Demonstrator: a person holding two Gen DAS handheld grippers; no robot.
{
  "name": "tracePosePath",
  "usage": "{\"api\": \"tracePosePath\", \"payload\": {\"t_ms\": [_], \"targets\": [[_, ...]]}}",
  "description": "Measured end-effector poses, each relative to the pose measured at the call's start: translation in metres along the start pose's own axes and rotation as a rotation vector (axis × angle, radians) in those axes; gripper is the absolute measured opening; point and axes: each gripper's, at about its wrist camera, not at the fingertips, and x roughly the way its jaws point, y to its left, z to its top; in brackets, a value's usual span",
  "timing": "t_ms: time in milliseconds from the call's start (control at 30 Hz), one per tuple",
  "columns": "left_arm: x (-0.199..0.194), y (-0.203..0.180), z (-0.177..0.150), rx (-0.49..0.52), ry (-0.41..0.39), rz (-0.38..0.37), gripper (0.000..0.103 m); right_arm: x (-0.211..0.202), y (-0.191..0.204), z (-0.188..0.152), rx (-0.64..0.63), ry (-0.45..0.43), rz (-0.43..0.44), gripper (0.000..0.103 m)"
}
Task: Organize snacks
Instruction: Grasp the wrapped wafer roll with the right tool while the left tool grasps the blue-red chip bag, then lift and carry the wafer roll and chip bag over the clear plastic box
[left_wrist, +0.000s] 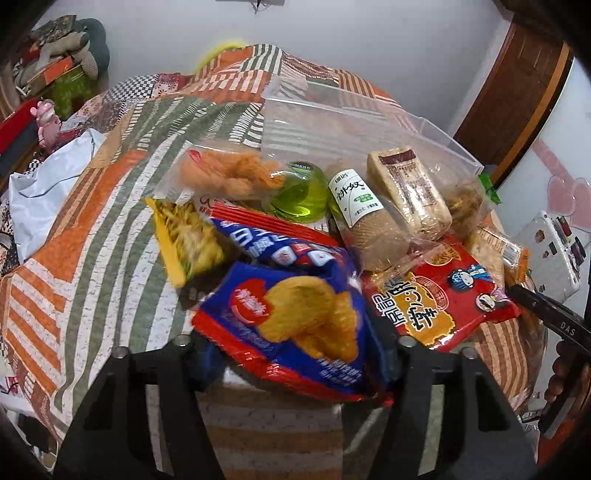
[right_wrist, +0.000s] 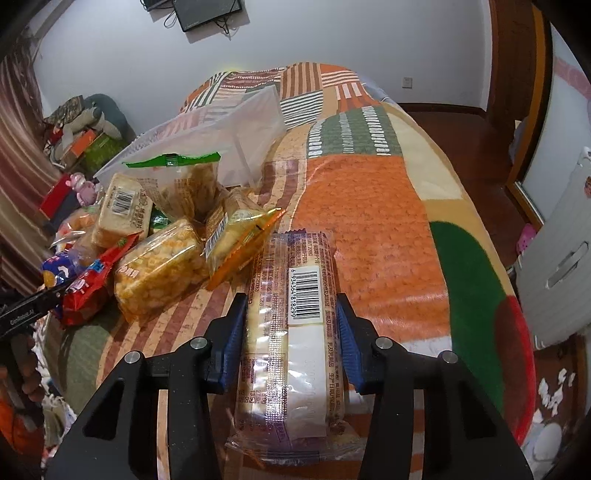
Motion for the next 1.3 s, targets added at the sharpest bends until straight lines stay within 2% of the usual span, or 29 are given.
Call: {"api": "tracePosePath", "payload": {"t_ms": [333, 700, 833, 1000, 1300], "targets": [[-0.044, -0.003, -0.004, 0.017, -0.098, 0.006, 0.056, -0.02, -0.007, 0.005, 0.035, -0.056, -0.001, 0.042], [-0.084, -0.02, 0.032, 0.07, -0.242, -0.025, 0.056, -0.054, 0.024, 0.042, -0.053, -0.226, 0.052, 0.042], [-0.086, -0.025, 0.047, 0.076, -0.268, -0.042, 0.056, -0.055, 0.037, 0.056, -0.081, -0.266, 0.08, 0.042], [-0.08, -0.029, 0.062, 0.081, -0.289, -0.024, 0.056, -0.051, 0.056, 0.08, -0.136, -0.33, 0.098, 0.042], [-0.058, -0.026, 0.098, 0.061, -0.295, -0.017, 0.056, -0.031, 0.072, 0.108, -0.176, -0.347, 0.116, 0.042]]}}
